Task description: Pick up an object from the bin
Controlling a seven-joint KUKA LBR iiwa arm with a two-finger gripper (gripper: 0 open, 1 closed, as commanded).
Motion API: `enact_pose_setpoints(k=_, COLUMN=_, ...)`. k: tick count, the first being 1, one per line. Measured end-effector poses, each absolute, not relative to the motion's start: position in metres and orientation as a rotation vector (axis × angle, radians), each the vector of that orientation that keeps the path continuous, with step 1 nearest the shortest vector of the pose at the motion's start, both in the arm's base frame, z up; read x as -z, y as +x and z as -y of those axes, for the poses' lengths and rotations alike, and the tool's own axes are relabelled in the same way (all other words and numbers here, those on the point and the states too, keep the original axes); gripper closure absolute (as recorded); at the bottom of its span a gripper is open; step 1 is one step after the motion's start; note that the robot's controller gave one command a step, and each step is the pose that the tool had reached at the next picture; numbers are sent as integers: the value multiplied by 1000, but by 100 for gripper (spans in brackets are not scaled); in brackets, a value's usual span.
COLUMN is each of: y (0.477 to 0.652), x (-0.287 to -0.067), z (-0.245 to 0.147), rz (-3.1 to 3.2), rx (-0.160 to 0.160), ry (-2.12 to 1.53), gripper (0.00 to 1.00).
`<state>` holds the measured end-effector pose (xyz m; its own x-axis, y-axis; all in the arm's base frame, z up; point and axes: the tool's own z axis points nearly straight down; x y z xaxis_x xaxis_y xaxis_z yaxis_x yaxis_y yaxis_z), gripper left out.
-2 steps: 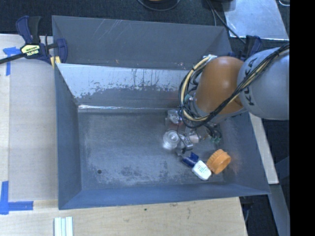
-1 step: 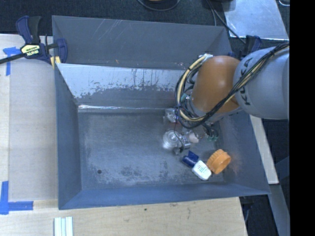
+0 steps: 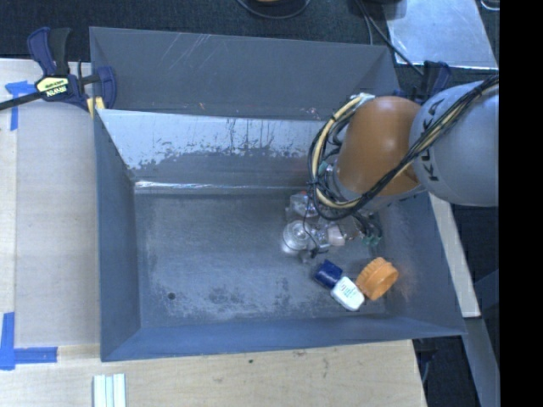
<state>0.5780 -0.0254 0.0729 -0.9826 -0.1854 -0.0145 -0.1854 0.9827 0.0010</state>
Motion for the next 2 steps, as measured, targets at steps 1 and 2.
enact_pose_setpoints(k=1, y=578, x=-73, z=25, rz=-3114, rx=-4, ry=-291, gripper=100)
enact_pose_setpoints(k=2, y=578, x=-75, z=25, rz=-3113, rx=-3, ry=-292, gripper=100)
